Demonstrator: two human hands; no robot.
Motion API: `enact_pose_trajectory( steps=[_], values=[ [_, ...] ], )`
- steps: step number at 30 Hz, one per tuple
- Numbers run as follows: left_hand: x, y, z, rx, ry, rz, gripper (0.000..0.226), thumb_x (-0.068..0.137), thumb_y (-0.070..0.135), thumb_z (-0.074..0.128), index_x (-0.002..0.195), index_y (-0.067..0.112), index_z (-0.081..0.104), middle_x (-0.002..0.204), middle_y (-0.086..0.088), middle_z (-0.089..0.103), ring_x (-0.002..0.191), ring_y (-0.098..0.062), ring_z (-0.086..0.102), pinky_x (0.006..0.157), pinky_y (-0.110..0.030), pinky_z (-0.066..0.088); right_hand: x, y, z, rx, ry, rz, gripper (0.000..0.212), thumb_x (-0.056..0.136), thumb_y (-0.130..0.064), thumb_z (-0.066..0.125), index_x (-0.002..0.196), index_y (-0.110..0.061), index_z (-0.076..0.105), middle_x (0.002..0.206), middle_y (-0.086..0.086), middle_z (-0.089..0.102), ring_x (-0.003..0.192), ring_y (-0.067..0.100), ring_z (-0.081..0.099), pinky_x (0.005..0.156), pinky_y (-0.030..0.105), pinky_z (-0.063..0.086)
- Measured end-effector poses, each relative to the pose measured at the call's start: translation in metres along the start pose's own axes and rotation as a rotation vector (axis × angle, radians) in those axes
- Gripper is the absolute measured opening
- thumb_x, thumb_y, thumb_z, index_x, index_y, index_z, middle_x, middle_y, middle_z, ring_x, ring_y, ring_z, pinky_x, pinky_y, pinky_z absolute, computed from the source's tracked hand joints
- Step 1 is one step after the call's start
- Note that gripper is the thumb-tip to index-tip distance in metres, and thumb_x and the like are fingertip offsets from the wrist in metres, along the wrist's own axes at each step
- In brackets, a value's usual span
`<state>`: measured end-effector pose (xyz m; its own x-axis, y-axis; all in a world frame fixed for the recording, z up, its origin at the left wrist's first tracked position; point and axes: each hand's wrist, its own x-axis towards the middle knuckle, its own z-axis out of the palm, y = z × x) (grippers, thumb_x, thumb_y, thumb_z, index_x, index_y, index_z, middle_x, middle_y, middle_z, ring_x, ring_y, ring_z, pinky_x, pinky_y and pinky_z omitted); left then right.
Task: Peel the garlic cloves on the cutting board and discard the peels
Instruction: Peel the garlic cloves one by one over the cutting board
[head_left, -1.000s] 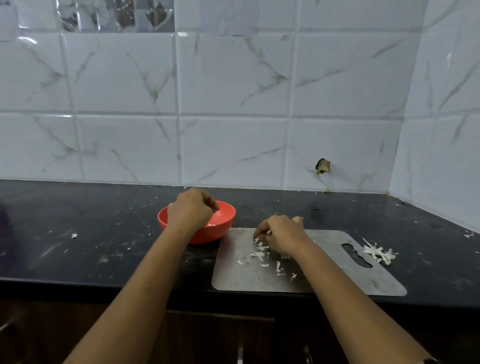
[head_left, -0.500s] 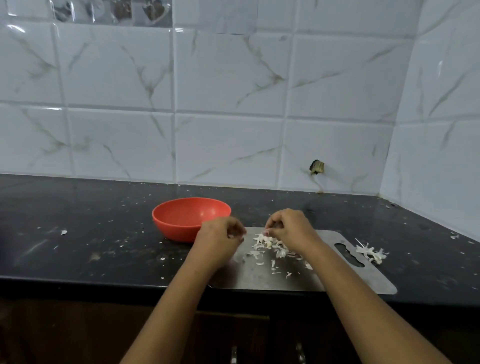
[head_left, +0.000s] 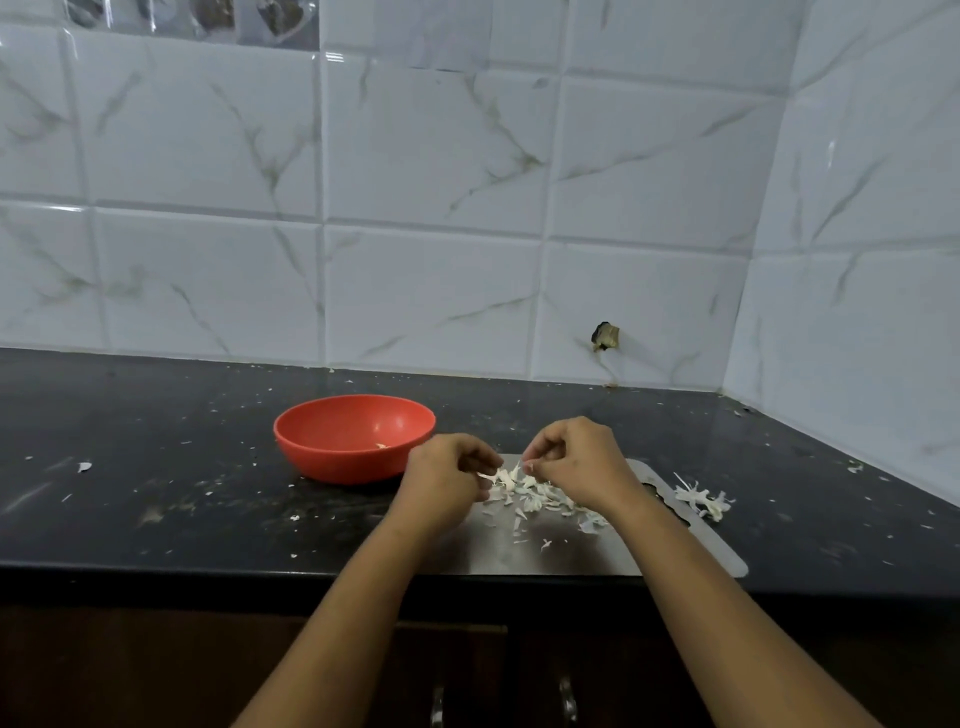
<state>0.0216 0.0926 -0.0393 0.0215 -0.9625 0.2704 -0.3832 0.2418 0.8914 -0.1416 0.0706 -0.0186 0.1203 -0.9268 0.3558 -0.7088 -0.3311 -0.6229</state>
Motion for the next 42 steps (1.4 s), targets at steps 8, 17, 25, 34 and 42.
enact_pose_trajectory(
  steps=[8,17,25,34,42],
  values=[
    [0.000,-0.018,-0.029,-0.045,0.064,0.001,0.052,0.079,-0.022,0.038,0.085,0.020,0.068,0.088,0.008,0.067,0.083,-0.009,0.062,0.060,-0.018,0.047,-0.017,-0.027,0.037,0.325,-0.115,0.059,0.023,0.086,0.010,0.058,0.084,-0.006,0.075,0.083,0.018,0.073,0.075,0.021,0.073,0.072,0.024,0.059],
    [-0.005,-0.029,-0.024,-0.031,0.069,-0.043,0.040,0.083,-0.010,0.048,0.085,0.025,0.069,0.102,0.004,0.070,0.098,-0.010,0.063,0.088,-0.024,0.051,-0.012,-0.001,0.024,0.308,0.065,0.141,0.011,0.081,-0.002,0.073,0.081,-0.013,0.076,0.077,0.007,0.074,0.070,0.015,0.071,0.063,0.021,0.056],
    [-0.009,-0.029,-0.016,0.113,0.059,-0.009,0.033,0.086,-0.004,0.051,0.096,0.021,0.070,0.101,0.008,0.069,0.097,-0.006,0.060,0.082,-0.016,0.040,-0.017,-0.007,0.029,0.112,-0.108,0.021,0.014,0.081,-0.005,0.074,0.082,-0.019,0.075,0.074,-0.005,0.072,0.069,0.005,0.067,0.067,0.014,0.052],
    [-0.015,-0.027,-0.011,0.318,0.031,0.059,0.030,0.086,0.005,0.056,0.094,0.028,0.073,0.095,0.010,0.065,0.086,-0.002,0.058,0.078,-0.014,0.040,-0.018,-0.003,0.033,0.404,-0.145,0.175,0.019,0.078,0.008,0.072,0.074,-0.010,0.066,0.061,0.005,0.066,0.068,0.020,0.065,0.064,0.026,0.053],
    [-0.016,-0.028,-0.006,0.425,0.039,0.112,0.025,0.084,0.008,0.063,0.091,0.027,0.077,0.114,0.006,0.068,0.103,-0.010,0.061,0.095,-0.027,0.047,-0.017,-0.011,0.031,0.062,-0.164,0.039,0.010,0.082,-0.003,0.071,0.083,-0.011,0.077,0.067,0.004,0.069,0.062,0.010,0.062,0.063,0.022,0.051]
  ],
)
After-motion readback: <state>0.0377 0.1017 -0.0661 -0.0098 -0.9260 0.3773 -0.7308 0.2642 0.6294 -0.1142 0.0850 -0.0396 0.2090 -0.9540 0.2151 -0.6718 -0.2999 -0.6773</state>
